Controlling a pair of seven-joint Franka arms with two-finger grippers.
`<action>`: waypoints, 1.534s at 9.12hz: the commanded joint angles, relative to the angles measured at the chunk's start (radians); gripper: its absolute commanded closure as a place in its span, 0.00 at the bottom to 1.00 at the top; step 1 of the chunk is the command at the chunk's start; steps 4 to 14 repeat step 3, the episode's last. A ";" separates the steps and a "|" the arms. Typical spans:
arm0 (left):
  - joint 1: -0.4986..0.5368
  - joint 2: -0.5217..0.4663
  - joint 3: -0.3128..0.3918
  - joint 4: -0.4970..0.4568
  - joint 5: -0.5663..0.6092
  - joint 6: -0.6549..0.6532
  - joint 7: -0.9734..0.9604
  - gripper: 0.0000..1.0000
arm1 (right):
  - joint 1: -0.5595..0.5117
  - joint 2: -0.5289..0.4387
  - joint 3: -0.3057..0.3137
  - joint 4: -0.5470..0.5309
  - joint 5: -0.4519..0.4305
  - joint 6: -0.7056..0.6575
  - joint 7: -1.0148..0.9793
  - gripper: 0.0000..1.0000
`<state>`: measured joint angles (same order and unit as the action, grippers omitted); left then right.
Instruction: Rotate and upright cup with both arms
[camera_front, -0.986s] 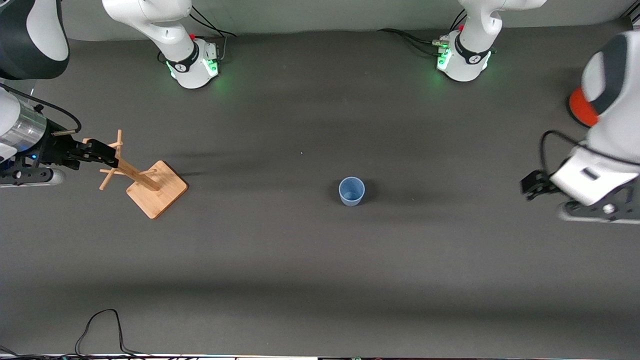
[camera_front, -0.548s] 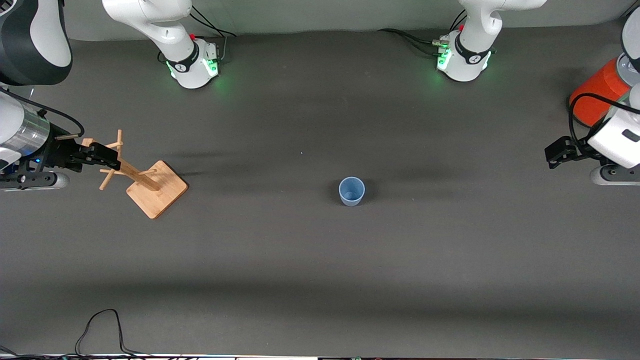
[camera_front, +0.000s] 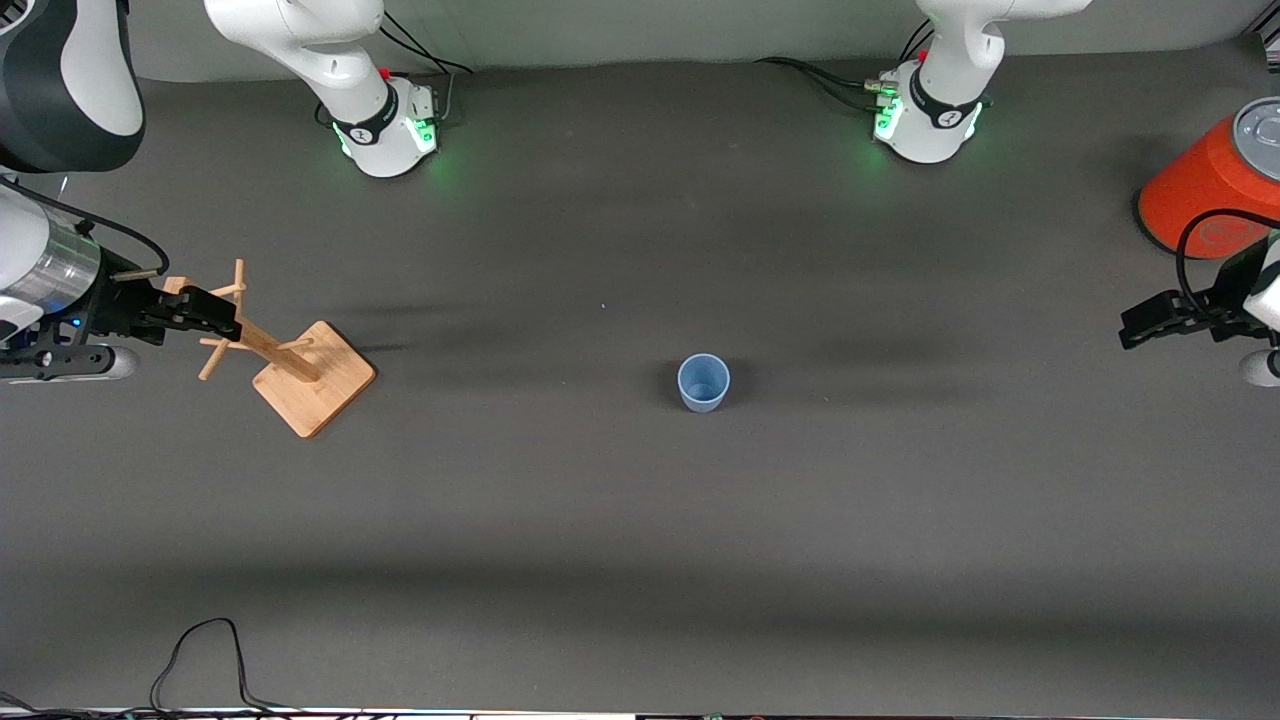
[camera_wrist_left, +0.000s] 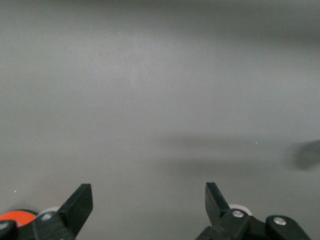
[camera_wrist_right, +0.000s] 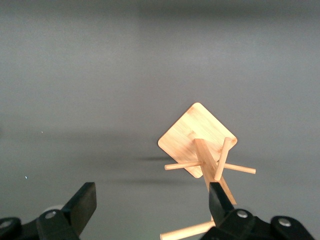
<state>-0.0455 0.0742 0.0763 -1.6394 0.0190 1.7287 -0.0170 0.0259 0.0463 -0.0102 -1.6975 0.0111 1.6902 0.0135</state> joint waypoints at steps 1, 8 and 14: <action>-0.013 -0.085 -0.023 -0.086 0.025 0.041 -0.003 0.00 | 0.005 0.017 -0.007 0.024 -0.010 0.000 -0.012 0.00; -0.014 -0.105 -0.021 -0.102 0.025 0.037 -0.003 0.00 | 0.005 0.023 -0.007 0.024 -0.010 0.000 -0.012 0.00; -0.014 -0.105 -0.021 -0.102 0.025 0.037 -0.003 0.00 | 0.005 0.023 -0.007 0.024 -0.010 0.000 -0.012 0.00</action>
